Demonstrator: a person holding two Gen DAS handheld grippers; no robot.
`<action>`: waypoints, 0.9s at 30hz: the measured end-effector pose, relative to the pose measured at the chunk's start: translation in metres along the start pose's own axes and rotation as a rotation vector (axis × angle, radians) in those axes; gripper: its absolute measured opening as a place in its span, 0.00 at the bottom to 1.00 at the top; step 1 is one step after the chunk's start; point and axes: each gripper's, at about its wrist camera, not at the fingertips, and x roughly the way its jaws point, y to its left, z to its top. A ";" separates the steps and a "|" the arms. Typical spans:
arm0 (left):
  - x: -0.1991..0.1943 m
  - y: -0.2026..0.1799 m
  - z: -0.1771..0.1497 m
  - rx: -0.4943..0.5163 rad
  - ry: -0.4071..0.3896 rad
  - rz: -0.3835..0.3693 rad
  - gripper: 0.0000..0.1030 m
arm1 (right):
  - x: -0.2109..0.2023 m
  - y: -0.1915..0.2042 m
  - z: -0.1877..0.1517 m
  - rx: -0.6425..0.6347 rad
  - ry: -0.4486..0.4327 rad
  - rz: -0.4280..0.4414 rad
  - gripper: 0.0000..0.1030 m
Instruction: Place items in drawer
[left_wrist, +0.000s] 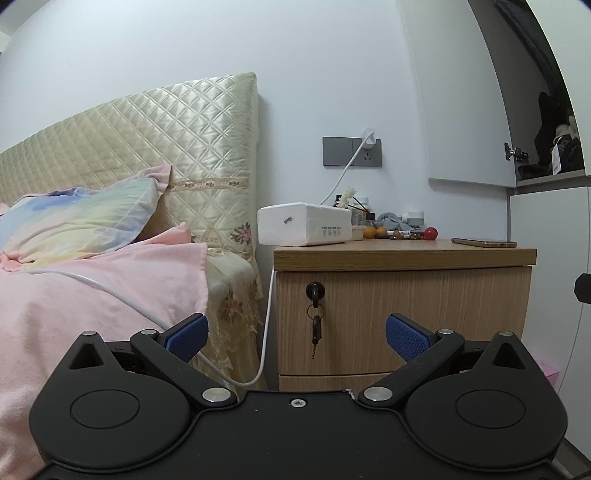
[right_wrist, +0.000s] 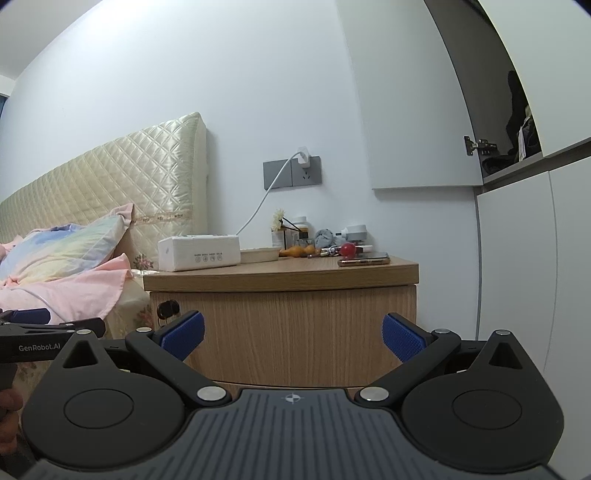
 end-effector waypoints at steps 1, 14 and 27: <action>0.000 0.000 0.000 -0.001 0.000 -0.001 0.99 | 0.000 0.000 0.000 -0.001 0.001 0.001 1.00; -0.002 -0.003 -0.002 -0.002 -0.001 -0.014 0.99 | 0.005 0.006 -0.002 -0.051 0.019 -0.100 1.00; 0.000 -0.004 -0.004 0.003 0.005 -0.012 0.99 | 0.005 0.001 -0.002 -0.060 0.025 -0.126 1.00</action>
